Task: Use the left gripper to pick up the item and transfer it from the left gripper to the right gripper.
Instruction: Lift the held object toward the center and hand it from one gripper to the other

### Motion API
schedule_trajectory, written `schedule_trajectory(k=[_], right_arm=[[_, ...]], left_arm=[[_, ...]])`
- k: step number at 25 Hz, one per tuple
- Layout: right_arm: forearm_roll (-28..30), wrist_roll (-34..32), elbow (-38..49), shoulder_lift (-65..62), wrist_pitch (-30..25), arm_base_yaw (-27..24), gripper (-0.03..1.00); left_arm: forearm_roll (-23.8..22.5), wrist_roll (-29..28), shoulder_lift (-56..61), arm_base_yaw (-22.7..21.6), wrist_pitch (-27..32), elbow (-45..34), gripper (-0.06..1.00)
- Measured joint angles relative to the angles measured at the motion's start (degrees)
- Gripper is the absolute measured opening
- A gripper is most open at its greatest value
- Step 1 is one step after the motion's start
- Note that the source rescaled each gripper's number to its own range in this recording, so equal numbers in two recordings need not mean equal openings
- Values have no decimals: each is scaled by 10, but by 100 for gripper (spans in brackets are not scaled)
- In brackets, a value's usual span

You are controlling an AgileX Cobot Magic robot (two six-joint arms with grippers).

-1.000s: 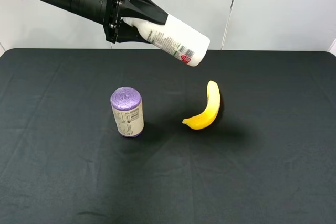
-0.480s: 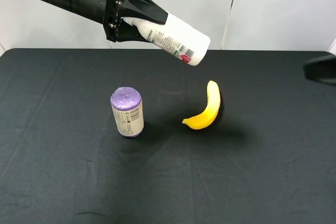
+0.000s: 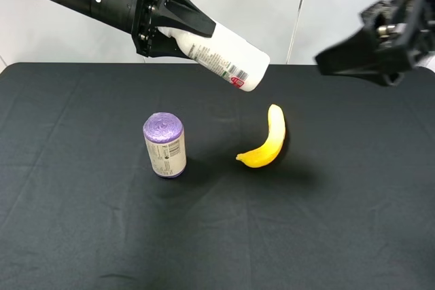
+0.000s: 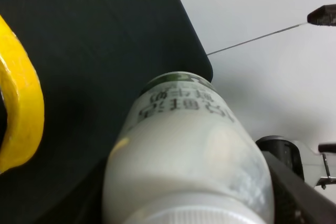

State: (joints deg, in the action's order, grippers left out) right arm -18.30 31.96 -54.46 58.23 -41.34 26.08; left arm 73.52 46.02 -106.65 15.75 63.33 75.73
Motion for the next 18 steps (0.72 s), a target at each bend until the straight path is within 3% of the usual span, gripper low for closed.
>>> schedule_trajectory(k=[6, 18], right_arm=[[0, 16, -45, 63, 10, 61, 100], [20, 24, -93, 175, 51, 127, 100]], left_arm=[[0, 0, 0, 0, 0, 0, 0], [0, 0, 0, 0, 0, 0, 0]])
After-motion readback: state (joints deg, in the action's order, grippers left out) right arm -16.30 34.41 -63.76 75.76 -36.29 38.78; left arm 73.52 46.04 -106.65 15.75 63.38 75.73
